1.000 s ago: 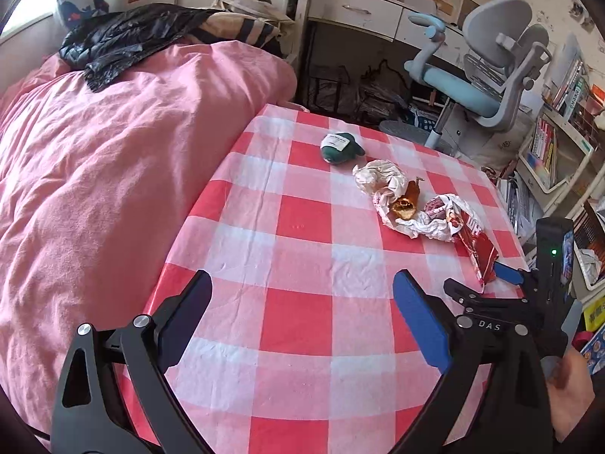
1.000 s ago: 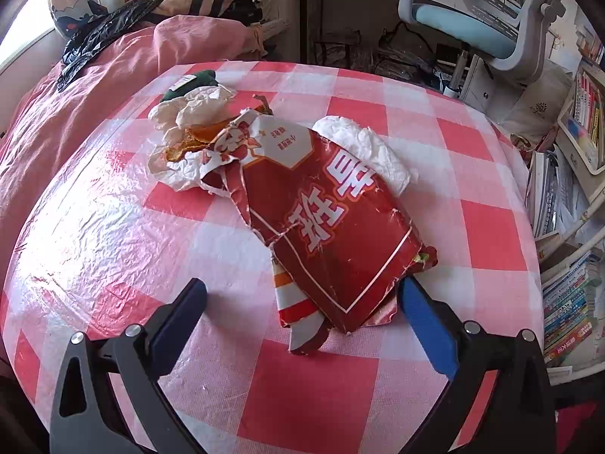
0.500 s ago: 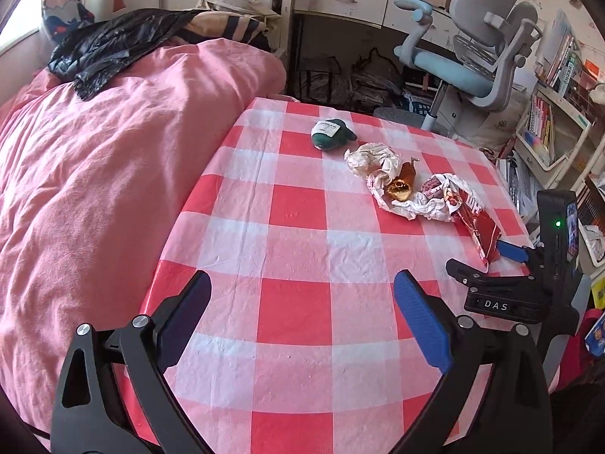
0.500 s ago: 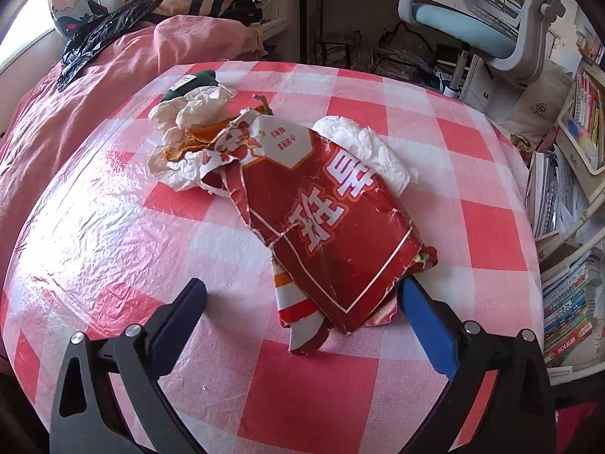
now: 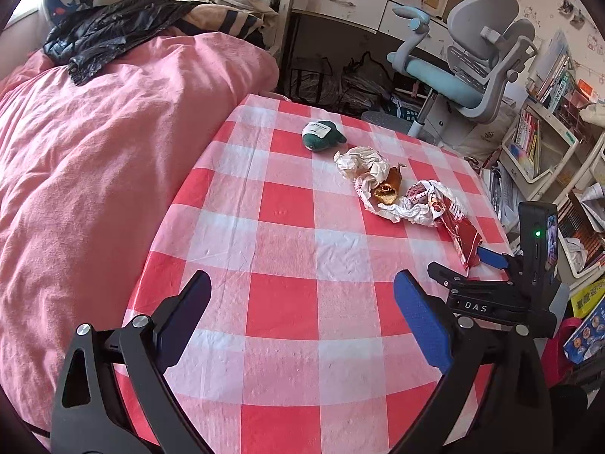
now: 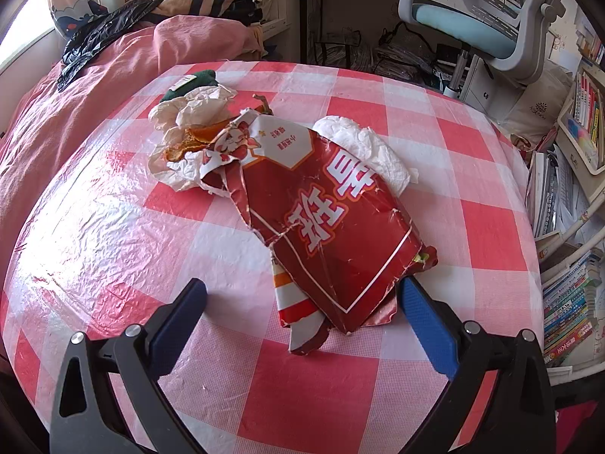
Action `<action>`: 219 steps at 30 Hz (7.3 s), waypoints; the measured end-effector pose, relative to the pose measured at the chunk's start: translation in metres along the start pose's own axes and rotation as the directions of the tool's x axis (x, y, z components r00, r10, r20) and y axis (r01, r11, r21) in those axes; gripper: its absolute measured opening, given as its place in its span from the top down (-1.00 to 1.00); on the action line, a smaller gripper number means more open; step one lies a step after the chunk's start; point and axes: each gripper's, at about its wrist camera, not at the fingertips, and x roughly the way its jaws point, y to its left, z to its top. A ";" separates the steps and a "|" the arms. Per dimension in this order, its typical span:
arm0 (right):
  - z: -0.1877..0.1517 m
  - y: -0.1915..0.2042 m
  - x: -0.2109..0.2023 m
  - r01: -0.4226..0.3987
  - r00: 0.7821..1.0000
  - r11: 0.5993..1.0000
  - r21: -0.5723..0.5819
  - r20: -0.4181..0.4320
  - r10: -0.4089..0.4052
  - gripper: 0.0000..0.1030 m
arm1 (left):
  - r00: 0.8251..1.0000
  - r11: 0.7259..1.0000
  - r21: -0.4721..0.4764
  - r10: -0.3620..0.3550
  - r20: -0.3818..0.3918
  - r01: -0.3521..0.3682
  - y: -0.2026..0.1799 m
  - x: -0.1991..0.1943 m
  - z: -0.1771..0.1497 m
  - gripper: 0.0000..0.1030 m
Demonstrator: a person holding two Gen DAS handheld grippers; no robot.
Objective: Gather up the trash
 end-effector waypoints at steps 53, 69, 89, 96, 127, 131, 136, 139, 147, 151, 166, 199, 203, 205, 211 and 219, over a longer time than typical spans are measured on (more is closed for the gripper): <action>0.000 0.000 0.000 0.000 1.000 1.000 0.000 0.000 0.000 -0.88 | 1.000 1.000 -0.017 0.024 0.007 -0.024 0.000 0.002 -0.002 -0.82; -0.001 -0.002 -0.001 0.000 1.000 1.000 0.000 0.000 0.000 -0.88 | 0.996 0.996 0.008 0.084 -0.013 -0.084 0.002 0.018 0.002 -0.82; 0.000 0.000 0.000 0.000 1.000 1.000 0.000 0.000 0.000 -0.88 | 0.998 0.999 -0.013 0.046 -0.041 -0.046 -0.032 0.062 0.035 -0.82; -0.001 -0.001 -0.001 0.000 1.000 1.000 0.000 0.000 0.000 -0.88 | 0.999 0.999 -0.006 0.039 -0.020 -0.039 -0.046 0.092 0.056 -0.82; 0.028 -0.027 -0.009 -0.280 0.960 0.960 -0.007 -0.009 0.280 0.64 | 0.984 0.991 -0.011 -0.136 -0.111 0.135 -0.037 0.163 0.111 0.25; 0.017 -0.026 -0.020 -0.313 0.950 0.950 -0.006 -0.018 0.313 0.76 | 0.978 0.984 -0.081 -0.169 -0.122 0.159 -0.013 0.151 0.098 0.33; 0.003 -0.026 -0.039 -0.322 0.947 0.947 -0.023 -0.010 0.322 0.81 | 0.968 0.963 -0.154 -0.235 -0.093 0.219 0.012 0.118 0.081 0.35; -0.005 -0.031 -0.052 -0.336 0.942 0.942 -0.006 0.006 0.336 0.81 | 0.947 0.927 -0.229 -0.316 -0.055 0.297 0.028 0.096 0.069 0.36; -0.026 -0.040 -0.061 -0.360 0.933 0.933 0.012 -0.024 0.360 0.77 | 0.909 0.860 -0.323 -0.417 -0.001 0.394 0.056 0.054 0.034 0.35; -0.026 -0.036 -0.065 -0.345 0.939 0.938 -0.032 0.001 0.345 0.00 | 0.936 0.889 -0.363 -0.337 -0.104 0.280 0.074 0.067 0.018 0.20; -0.019 -0.013 -0.040 -0.238 0.971 0.959 -0.157 -0.035 0.235 -0.38 | 0.972 0.991 -0.113 -0.095 -0.214 0.072 0.054 0.077 0.013 -0.39; -0.009 -0.042 -0.084 -0.503 0.854 0.860 0.081 0.200 0.480 0.78 | 0.993 0.994 0.057 -0.099 0.058 0.096 -0.040 0.012 0.028 0.33; -0.010 -0.037 -0.082 -0.465 0.878 0.883 0.055 0.160 0.452 0.75 | 0.995 0.993 0.088 -0.082 0.062 0.076 -0.048 0.013 0.025 0.33; -0.012 -0.031 -0.074 -0.435 0.896 0.900 0.032 0.108 0.430 0.42 | 0.995 0.993 0.086 -0.081 0.061 0.076 -0.049 0.014 0.025 0.33; -0.017 -0.018 -0.043 -0.314 0.949 0.949 -0.030 0.023 0.315 -0.49 | 0.995 0.993 0.091 -0.085 0.058 0.079 -0.051 0.018 0.026 0.33; -0.022 -0.004 -0.026 -0.352 0.936 0.933 -0.068 -0.035 0.351 0.45 | 0.994 0.988 0.134 -0.084 0.071 0.074 -0.063 0.019 0.030 0.32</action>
